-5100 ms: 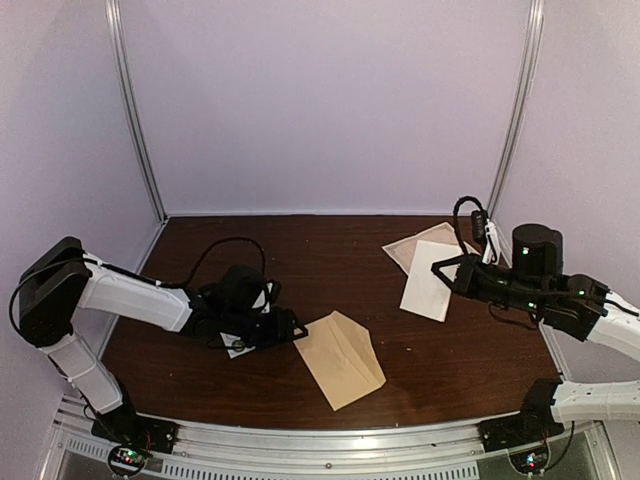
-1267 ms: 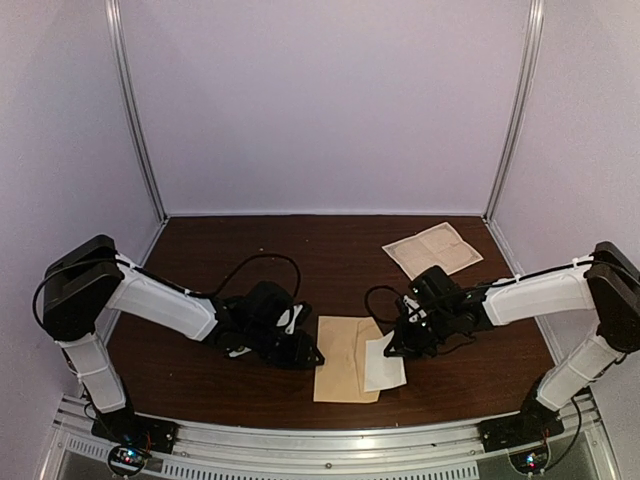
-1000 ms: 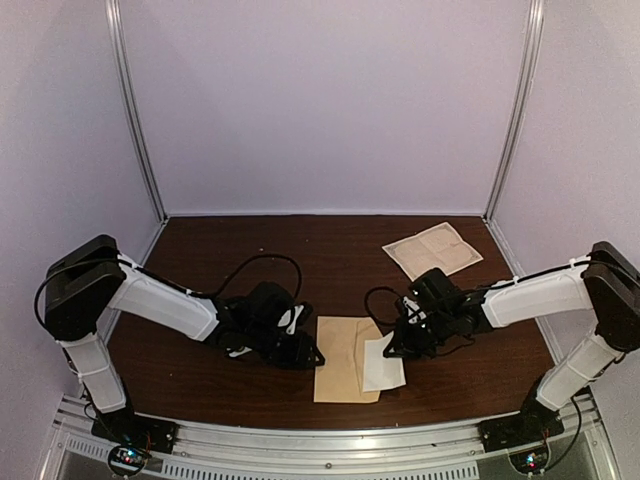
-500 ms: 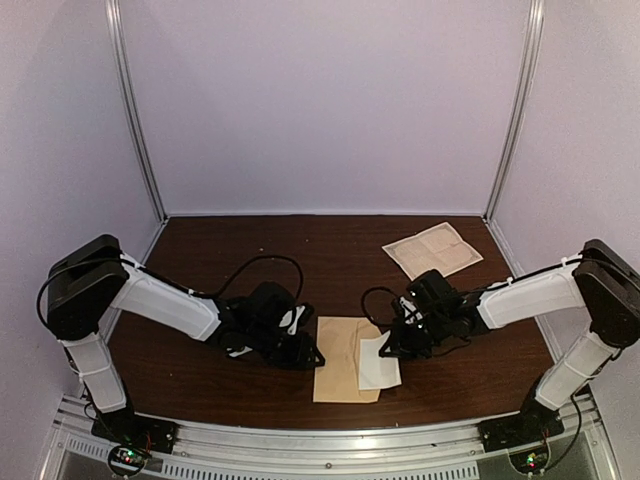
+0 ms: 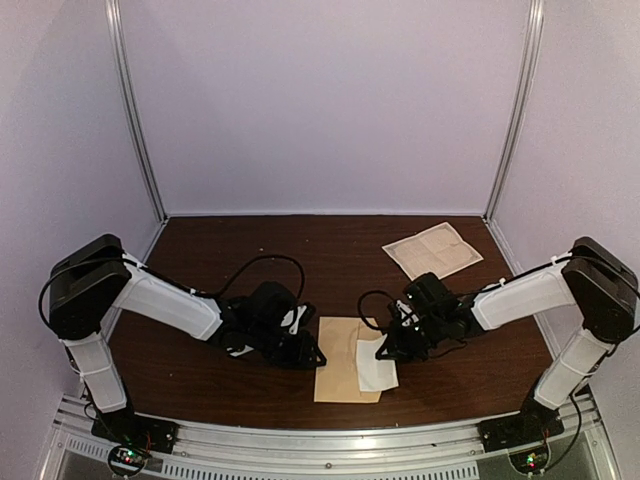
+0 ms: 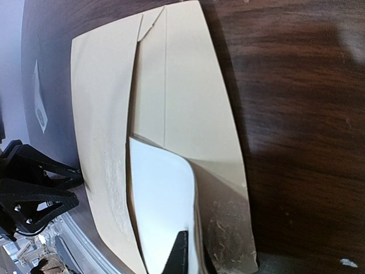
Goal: Place the letter into the envelope and seal it
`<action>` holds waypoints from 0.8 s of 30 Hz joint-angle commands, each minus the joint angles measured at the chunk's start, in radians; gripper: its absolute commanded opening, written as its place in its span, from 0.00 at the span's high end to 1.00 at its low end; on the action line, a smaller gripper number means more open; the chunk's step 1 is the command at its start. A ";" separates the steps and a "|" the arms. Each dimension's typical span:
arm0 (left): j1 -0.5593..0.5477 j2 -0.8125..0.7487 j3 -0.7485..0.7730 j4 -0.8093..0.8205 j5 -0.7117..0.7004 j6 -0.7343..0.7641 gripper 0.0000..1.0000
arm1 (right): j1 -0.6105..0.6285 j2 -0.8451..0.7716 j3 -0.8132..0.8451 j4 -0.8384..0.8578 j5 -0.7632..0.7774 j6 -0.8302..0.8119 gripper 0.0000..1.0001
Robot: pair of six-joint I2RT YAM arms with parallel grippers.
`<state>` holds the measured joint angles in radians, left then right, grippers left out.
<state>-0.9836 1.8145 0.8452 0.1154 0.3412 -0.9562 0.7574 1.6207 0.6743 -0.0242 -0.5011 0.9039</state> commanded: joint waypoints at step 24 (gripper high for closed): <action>-0.007 0.028 0.037 0.018 0.016 0.007 0.72 | 0.066 0.089 0.078 0.103 -0.032 0.052 1.00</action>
<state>-0.9836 1.8275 0.8619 0.1120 0.3485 -0.9558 0.8143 1.7039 0.7292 0.0654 -0.5282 0.9485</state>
